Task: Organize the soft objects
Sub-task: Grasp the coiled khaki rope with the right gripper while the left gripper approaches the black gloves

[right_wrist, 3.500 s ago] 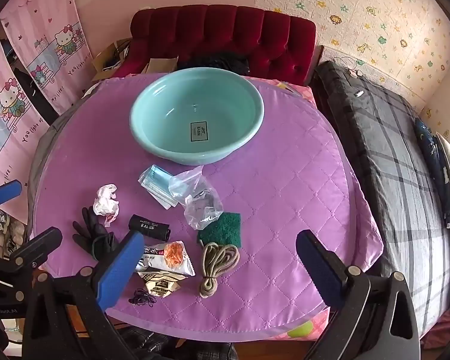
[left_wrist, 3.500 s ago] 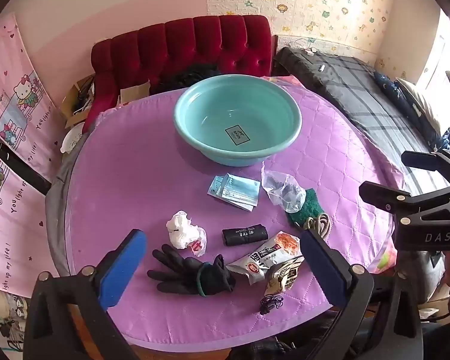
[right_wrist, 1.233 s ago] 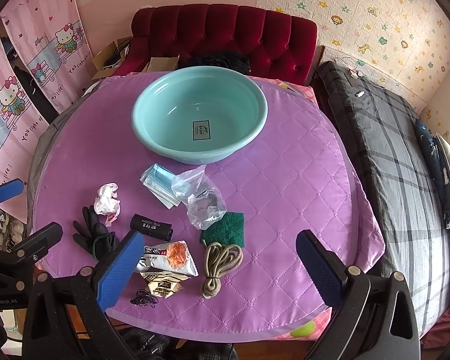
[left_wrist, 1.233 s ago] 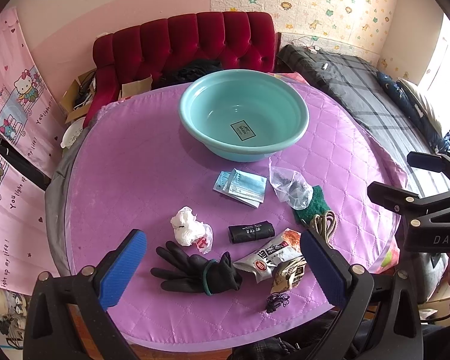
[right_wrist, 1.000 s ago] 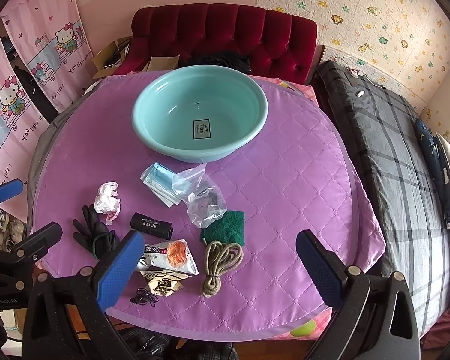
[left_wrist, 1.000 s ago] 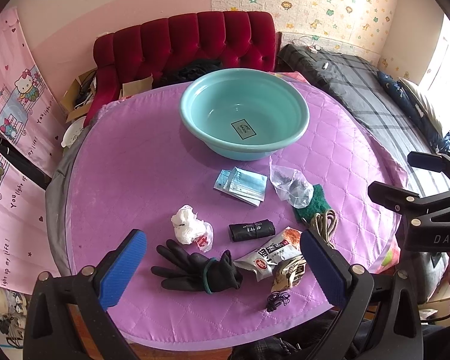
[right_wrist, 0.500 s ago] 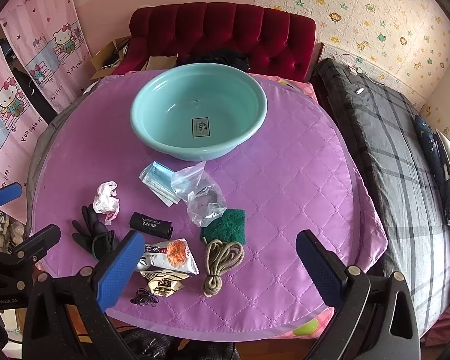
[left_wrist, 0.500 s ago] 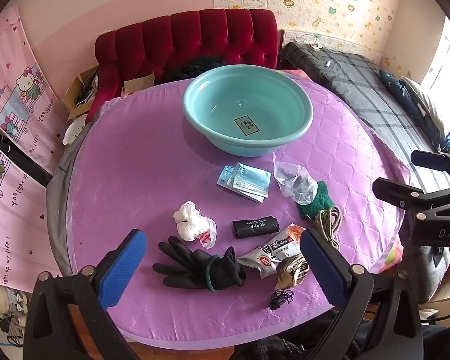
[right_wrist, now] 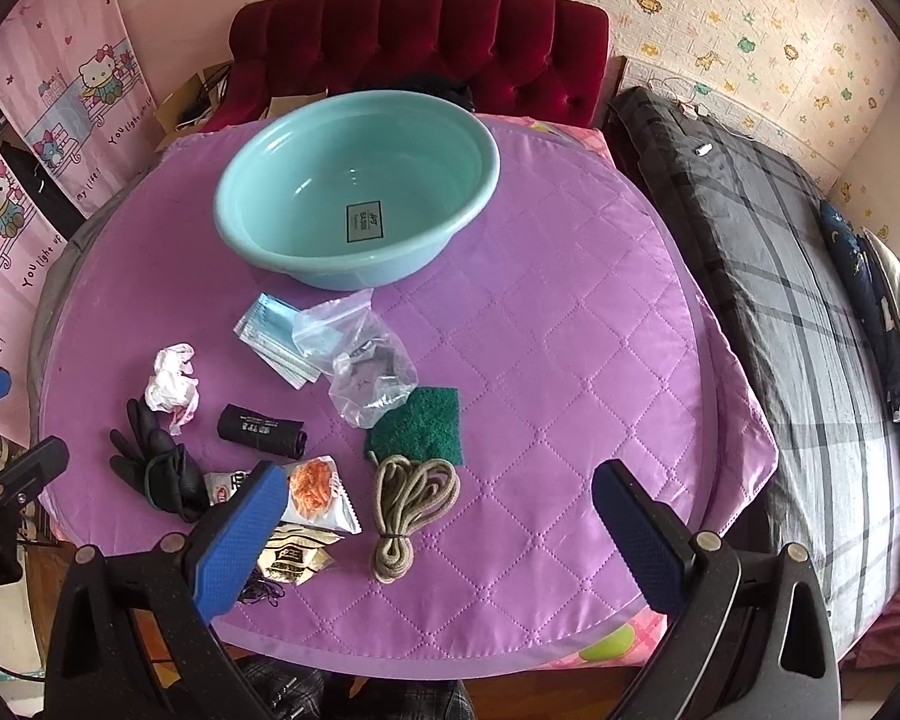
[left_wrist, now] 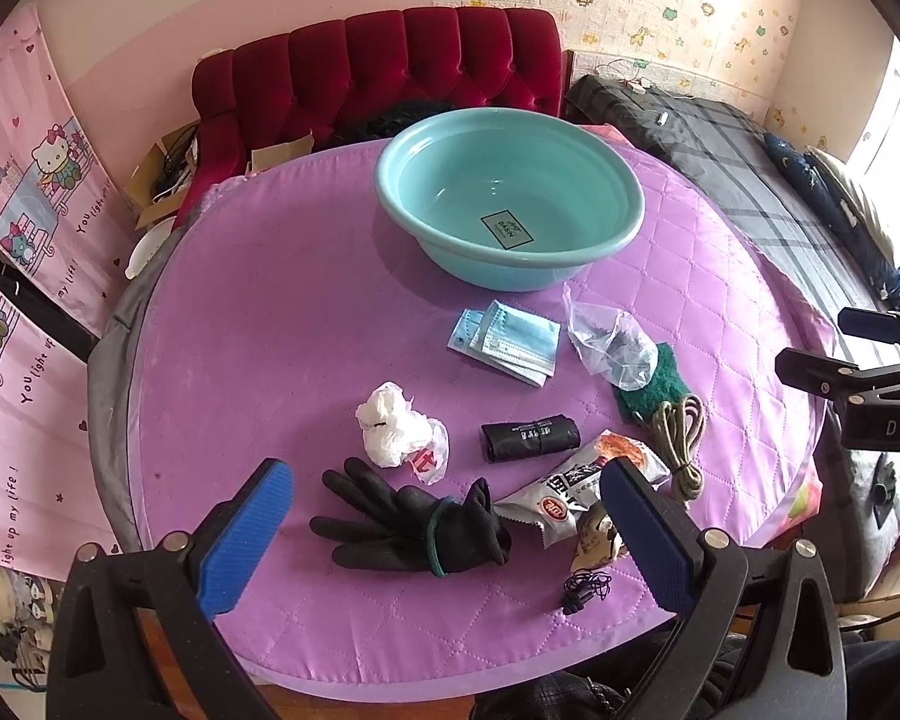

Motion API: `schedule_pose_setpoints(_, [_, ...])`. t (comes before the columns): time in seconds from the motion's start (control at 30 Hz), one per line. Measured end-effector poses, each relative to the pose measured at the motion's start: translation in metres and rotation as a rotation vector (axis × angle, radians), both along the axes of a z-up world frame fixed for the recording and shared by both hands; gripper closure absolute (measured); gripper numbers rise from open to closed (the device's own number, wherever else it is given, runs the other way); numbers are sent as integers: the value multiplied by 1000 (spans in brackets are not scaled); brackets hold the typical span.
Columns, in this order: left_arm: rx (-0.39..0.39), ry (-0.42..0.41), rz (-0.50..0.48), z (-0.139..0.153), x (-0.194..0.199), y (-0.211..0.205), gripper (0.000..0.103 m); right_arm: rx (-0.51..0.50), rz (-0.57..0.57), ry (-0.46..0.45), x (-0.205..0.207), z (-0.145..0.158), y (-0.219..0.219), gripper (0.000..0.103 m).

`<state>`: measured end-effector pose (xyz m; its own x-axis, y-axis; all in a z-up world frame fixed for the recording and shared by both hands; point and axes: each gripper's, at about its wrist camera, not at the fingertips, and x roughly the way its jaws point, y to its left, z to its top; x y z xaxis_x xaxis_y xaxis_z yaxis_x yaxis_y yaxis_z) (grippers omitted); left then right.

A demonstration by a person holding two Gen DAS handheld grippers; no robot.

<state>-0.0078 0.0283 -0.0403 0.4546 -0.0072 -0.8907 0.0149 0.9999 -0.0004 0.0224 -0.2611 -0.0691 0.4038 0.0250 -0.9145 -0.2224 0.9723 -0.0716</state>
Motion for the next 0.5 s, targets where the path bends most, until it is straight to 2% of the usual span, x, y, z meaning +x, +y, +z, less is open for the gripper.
schedule_pose_setpoints(0.27, [7,48,2,-38,-15,7,0,-1,-18,78,3,-57,-14,0])
schedule_pose_setpoints(0.5, [-17,72,22,-62,-23,13,0,5,-20,118,8,-94,-15,0])
